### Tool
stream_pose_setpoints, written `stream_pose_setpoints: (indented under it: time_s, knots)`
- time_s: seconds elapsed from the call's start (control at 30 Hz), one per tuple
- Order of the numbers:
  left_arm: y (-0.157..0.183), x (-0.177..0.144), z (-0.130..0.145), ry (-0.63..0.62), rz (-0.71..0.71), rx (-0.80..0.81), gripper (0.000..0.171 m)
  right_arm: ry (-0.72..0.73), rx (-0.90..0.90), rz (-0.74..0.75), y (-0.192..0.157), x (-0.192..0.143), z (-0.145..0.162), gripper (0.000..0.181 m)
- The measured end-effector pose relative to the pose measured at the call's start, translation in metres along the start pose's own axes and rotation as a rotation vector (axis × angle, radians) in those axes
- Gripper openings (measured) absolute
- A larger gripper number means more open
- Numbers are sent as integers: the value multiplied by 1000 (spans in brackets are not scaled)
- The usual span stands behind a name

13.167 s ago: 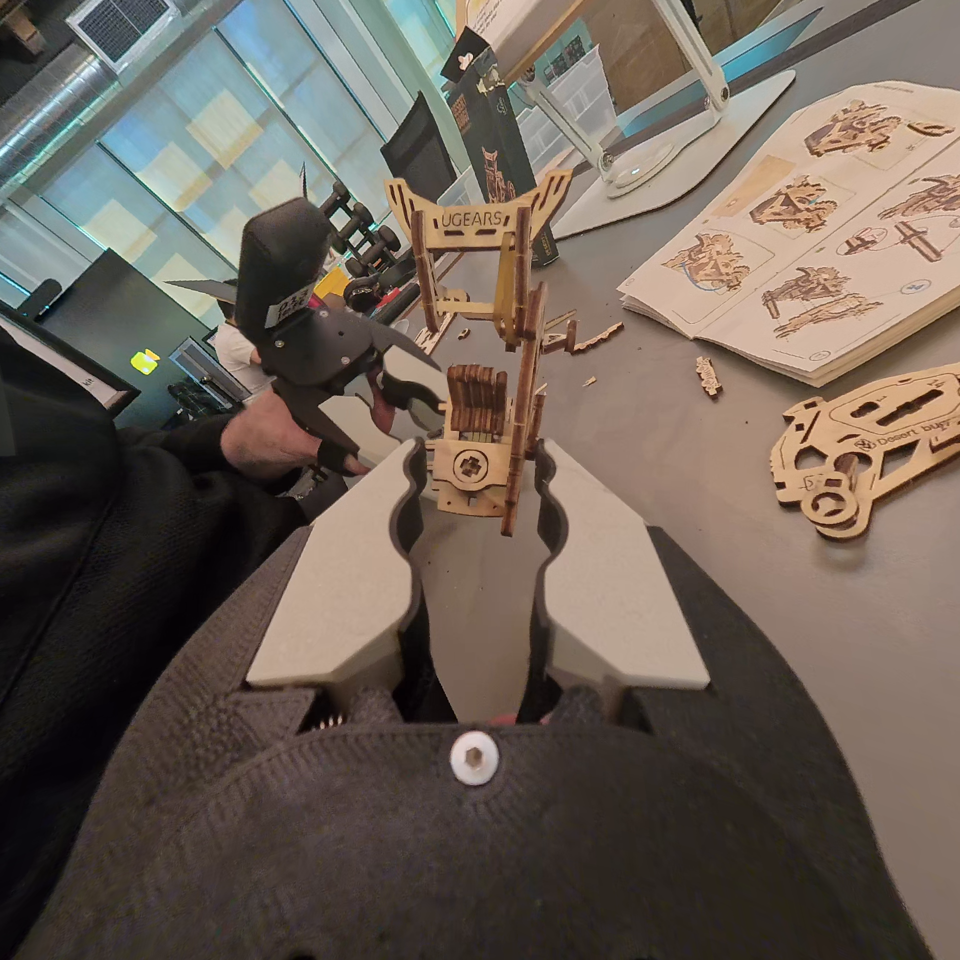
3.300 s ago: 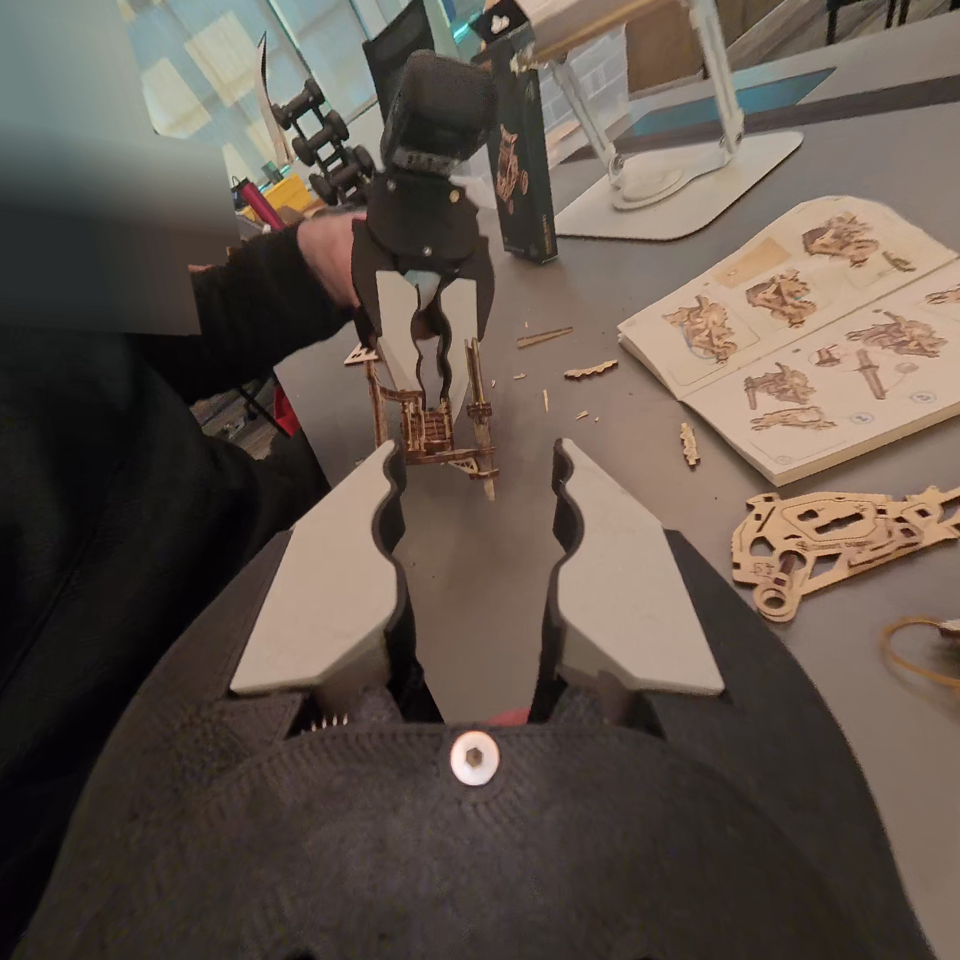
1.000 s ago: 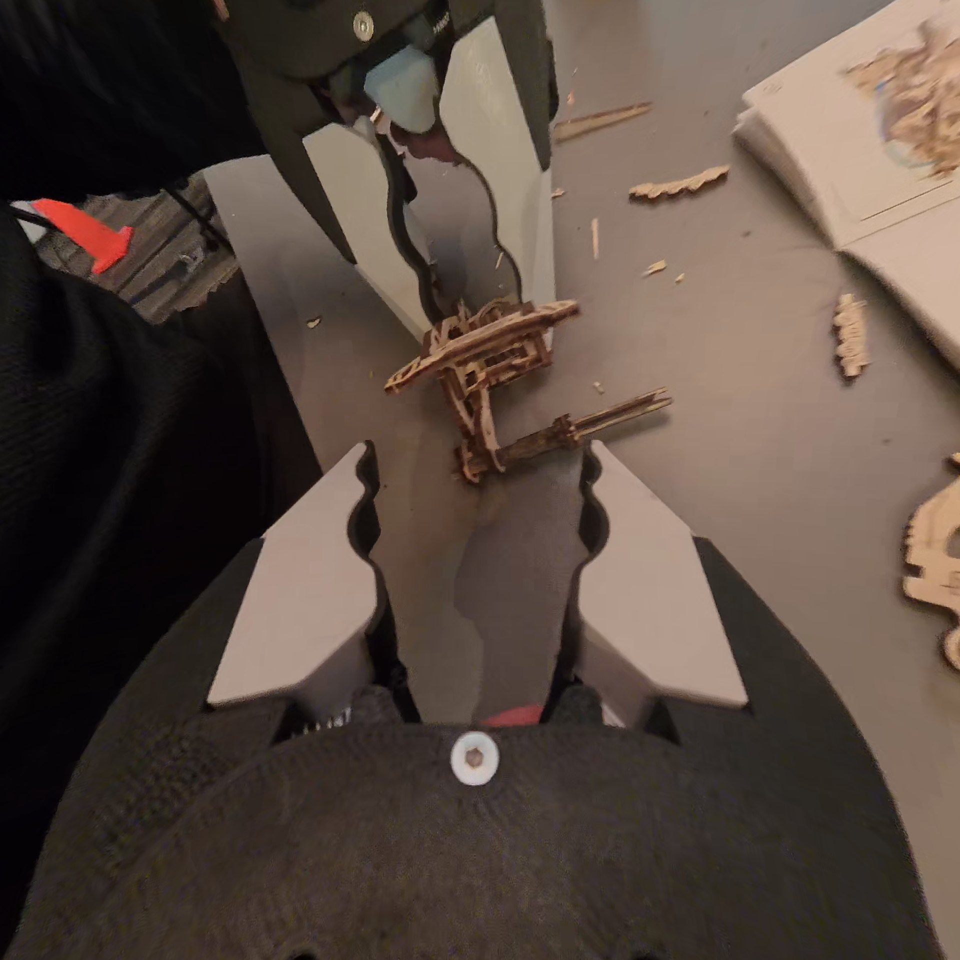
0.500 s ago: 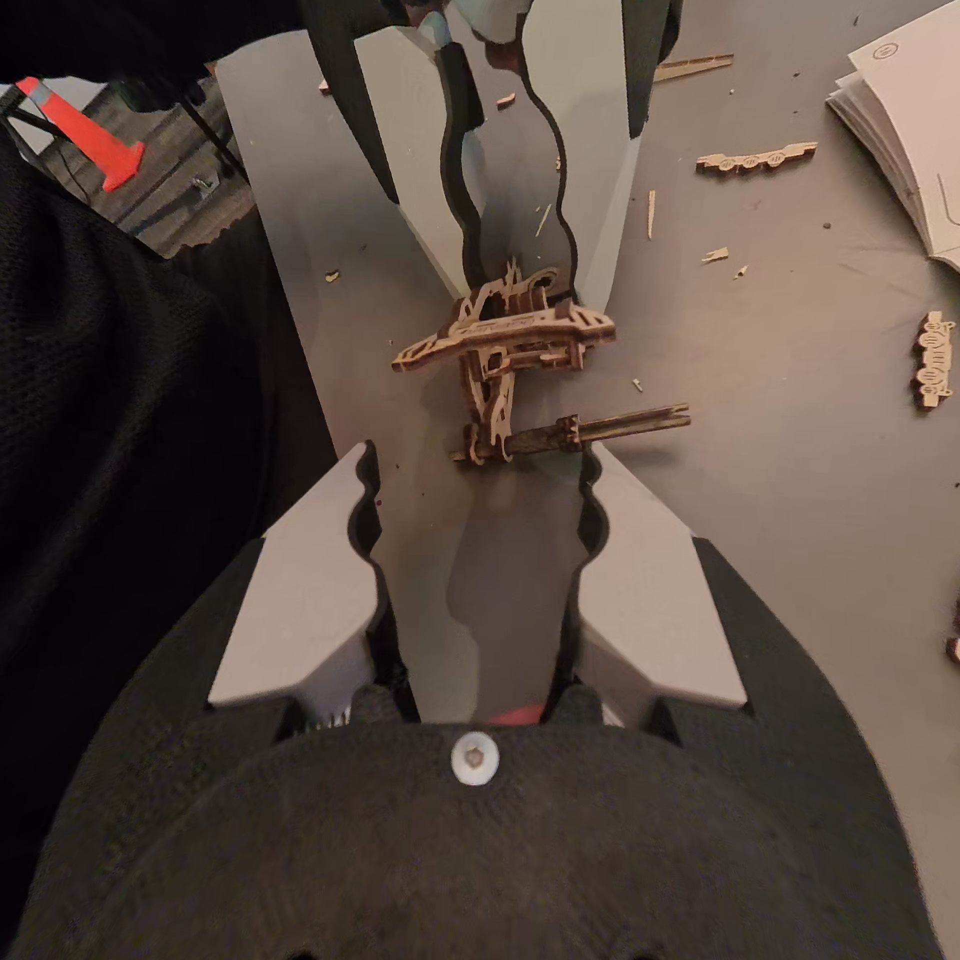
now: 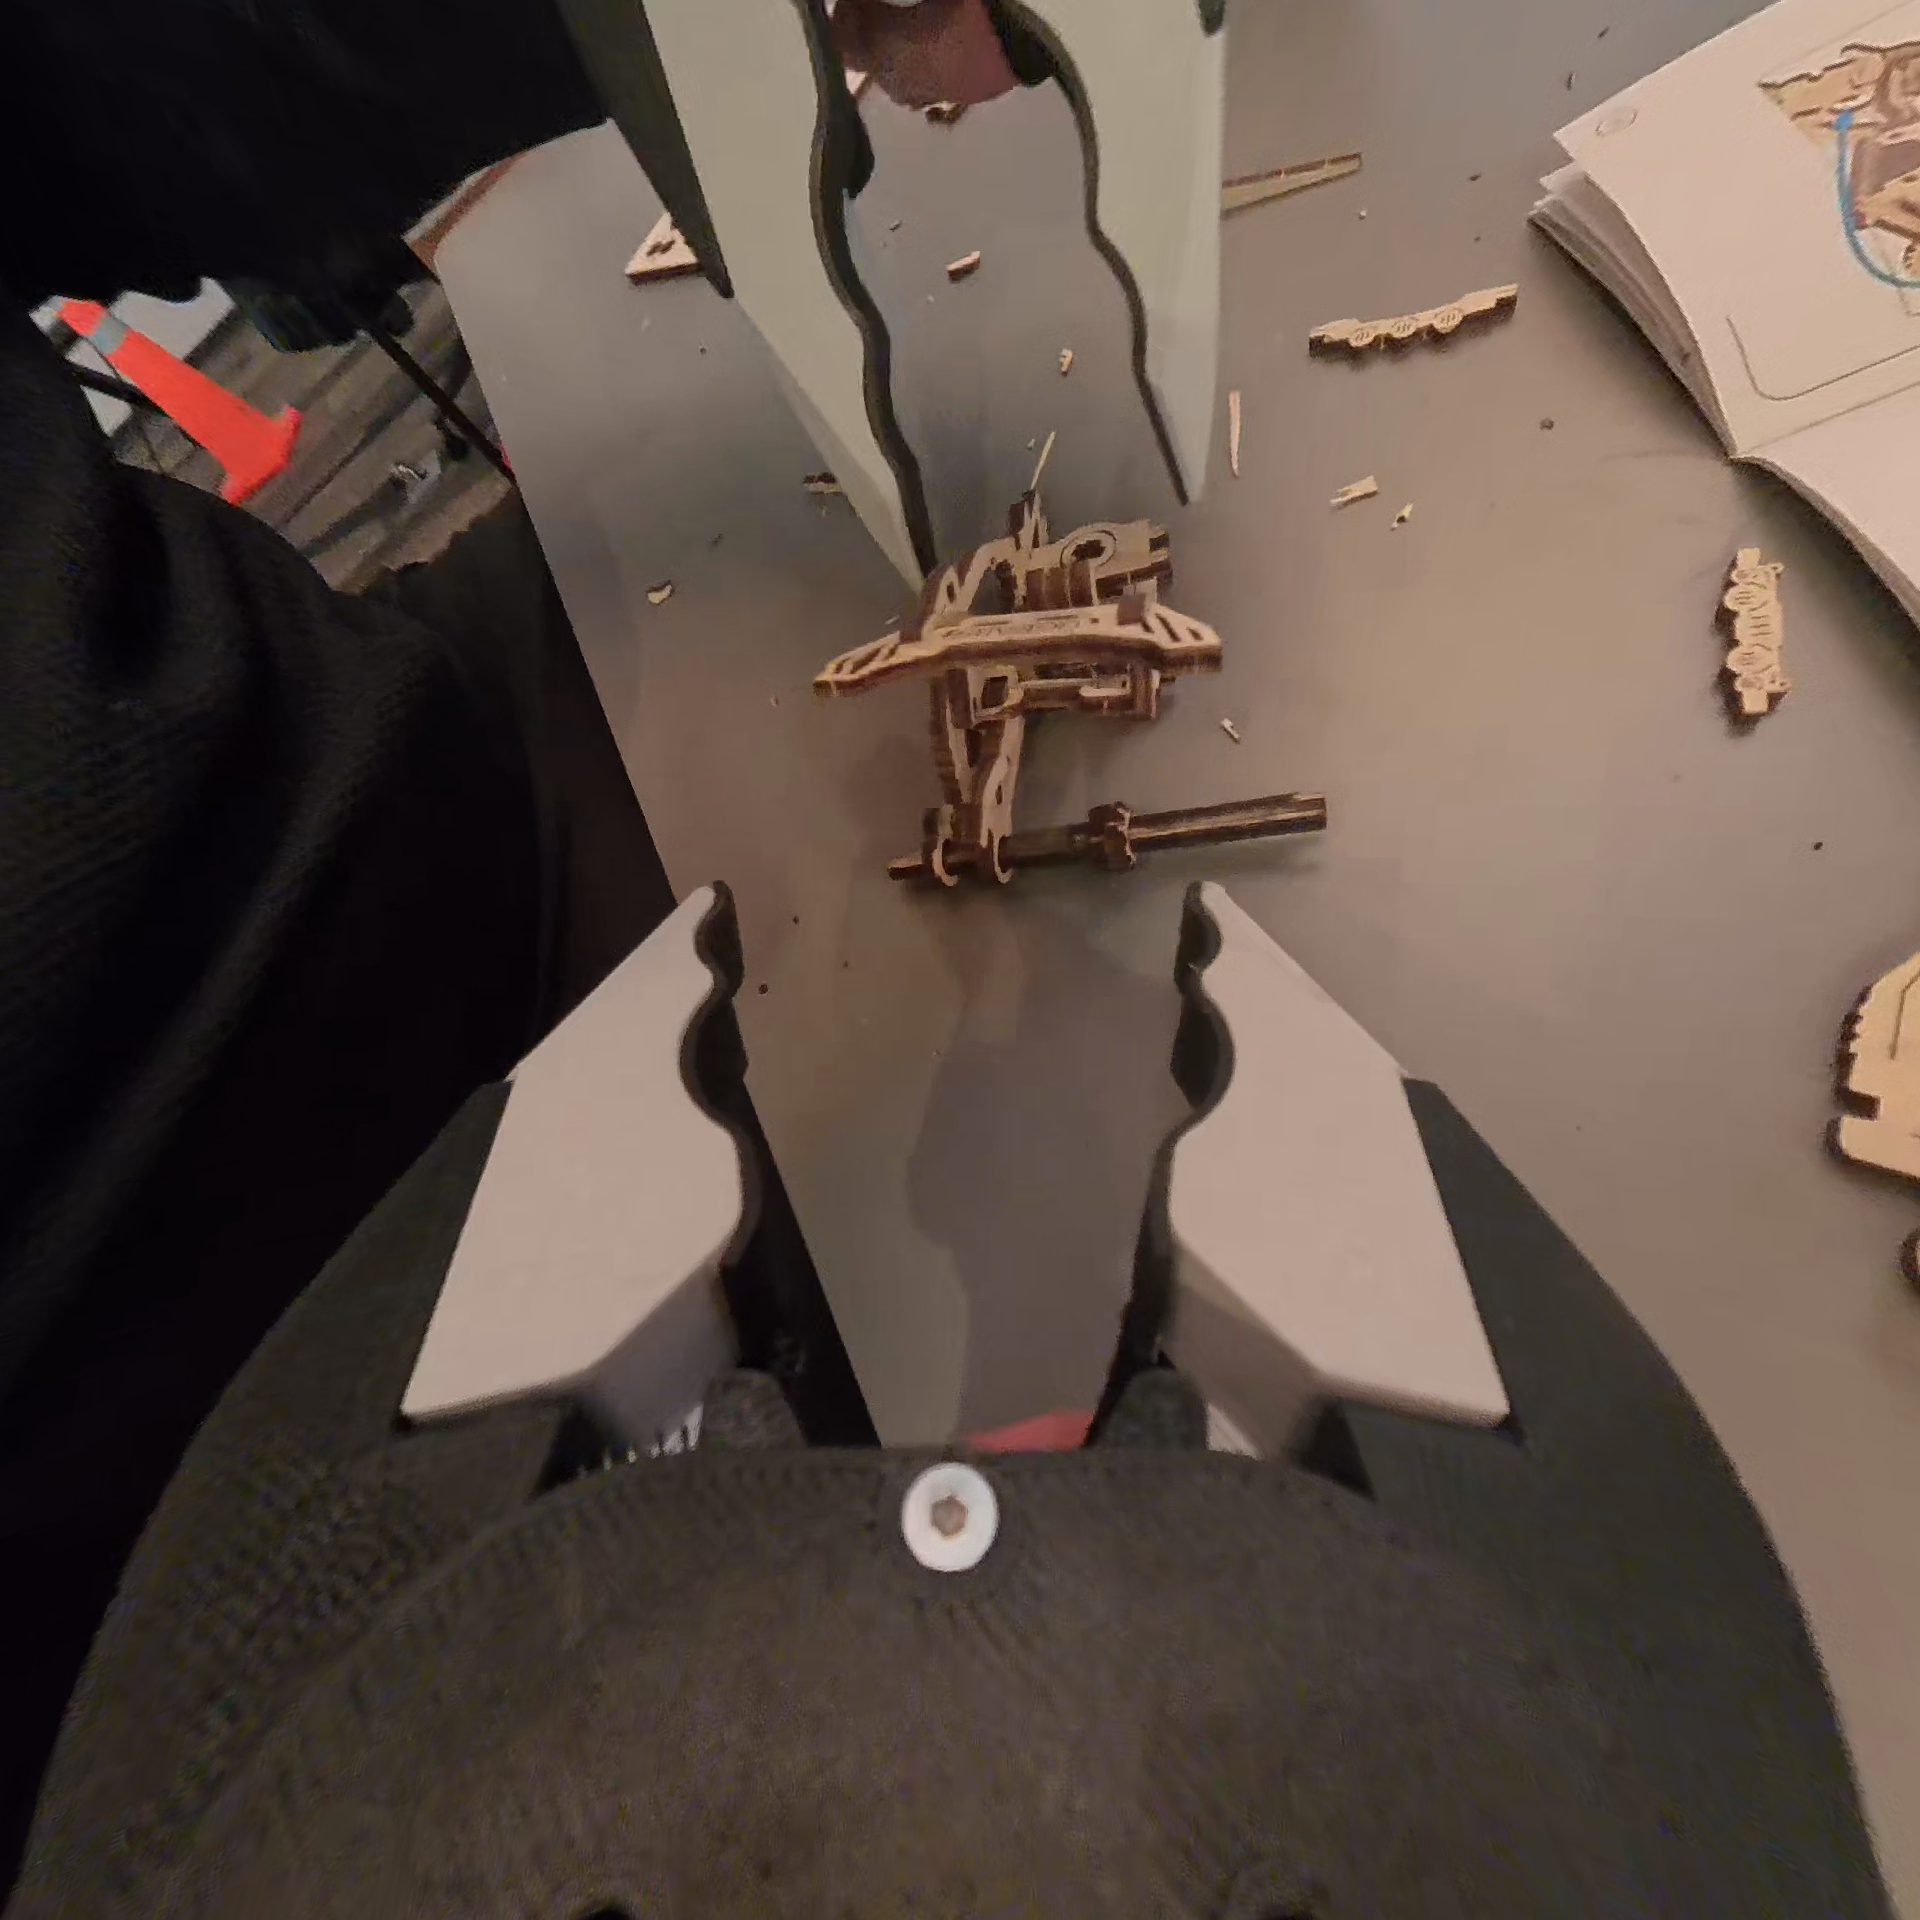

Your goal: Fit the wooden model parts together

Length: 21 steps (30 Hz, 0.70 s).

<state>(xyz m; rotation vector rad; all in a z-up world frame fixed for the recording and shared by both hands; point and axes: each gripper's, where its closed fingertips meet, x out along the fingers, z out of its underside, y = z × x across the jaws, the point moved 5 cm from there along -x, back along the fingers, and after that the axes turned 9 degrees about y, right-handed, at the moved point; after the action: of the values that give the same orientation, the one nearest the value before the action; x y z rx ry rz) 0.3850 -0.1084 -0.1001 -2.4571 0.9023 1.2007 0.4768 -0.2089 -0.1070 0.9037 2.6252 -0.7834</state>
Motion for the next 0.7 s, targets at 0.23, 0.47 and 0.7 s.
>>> stream_pose_setpoints:
  time_s: [0.23,0.47,0.7]
  knots:
    - [1,11,10,-28,-108,-22,38,-75,-37,-41,-5,15,1,82]
    - [-4,8,13,-42,-113,86,33,-79,-31,-68,-15,17,4,76]
    - [-6,-3,23,-19,-171,-8,50,-35,-11,-80,-20,9,2,80]
